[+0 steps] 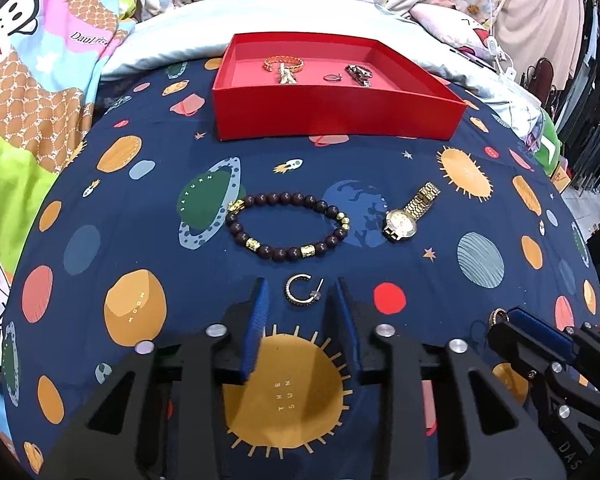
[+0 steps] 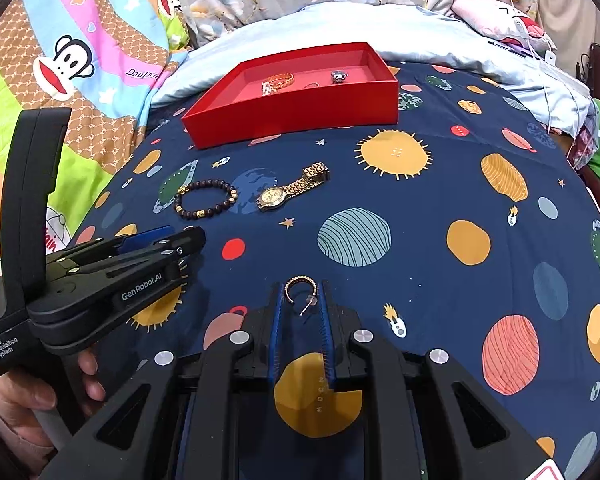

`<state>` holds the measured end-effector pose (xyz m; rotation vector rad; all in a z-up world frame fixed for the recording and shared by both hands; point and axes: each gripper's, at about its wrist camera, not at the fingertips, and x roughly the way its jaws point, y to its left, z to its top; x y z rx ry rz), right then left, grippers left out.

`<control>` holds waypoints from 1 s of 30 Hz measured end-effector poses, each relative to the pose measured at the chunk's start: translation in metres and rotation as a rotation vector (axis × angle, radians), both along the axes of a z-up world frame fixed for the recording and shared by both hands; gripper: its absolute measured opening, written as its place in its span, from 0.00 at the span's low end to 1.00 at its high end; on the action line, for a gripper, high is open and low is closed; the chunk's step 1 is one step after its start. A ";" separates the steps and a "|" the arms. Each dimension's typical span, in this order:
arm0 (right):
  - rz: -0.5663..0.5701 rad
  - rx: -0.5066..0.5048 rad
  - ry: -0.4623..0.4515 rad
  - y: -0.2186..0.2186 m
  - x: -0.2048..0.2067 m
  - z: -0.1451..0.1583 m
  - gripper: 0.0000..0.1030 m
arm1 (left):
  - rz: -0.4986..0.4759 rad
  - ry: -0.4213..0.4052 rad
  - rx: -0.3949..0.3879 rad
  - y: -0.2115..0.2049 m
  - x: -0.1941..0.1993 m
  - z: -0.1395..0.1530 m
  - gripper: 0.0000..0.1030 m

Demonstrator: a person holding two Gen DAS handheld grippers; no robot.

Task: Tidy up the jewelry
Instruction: 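Grasp the gold crescent earring with the left tool while the right holds its hoop, then carry both gold earrings into the red tray and open both tools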

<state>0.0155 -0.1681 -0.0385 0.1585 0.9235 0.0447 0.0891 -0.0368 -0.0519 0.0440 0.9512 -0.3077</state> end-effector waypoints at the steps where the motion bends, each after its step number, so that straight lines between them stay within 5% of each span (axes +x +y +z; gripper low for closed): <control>1: -0.001 0.000 0.000 0.000 0.000 0.000 0.15 | -0.001 0.002 -0.004 0.000 0.000 0.000 0.25; 4: -0.001 0.001 0.001 0.000 0.000 0.000 0.15 | -0.007 0.011 -0.024 0.002 0.001 0.000 0.17; 17: 0.001 0.002 -0.015 0.002 -0.003 0.005 0.15 | -0.021 0.045 -0.066 0.009 -0.012 0.004 0.17; 30: 0.003 0.012 -0.094 -0.008 0.006 0.042 0.15 | 0.008 -0.044 -0.129 0.030 -0.012 0.059 0.17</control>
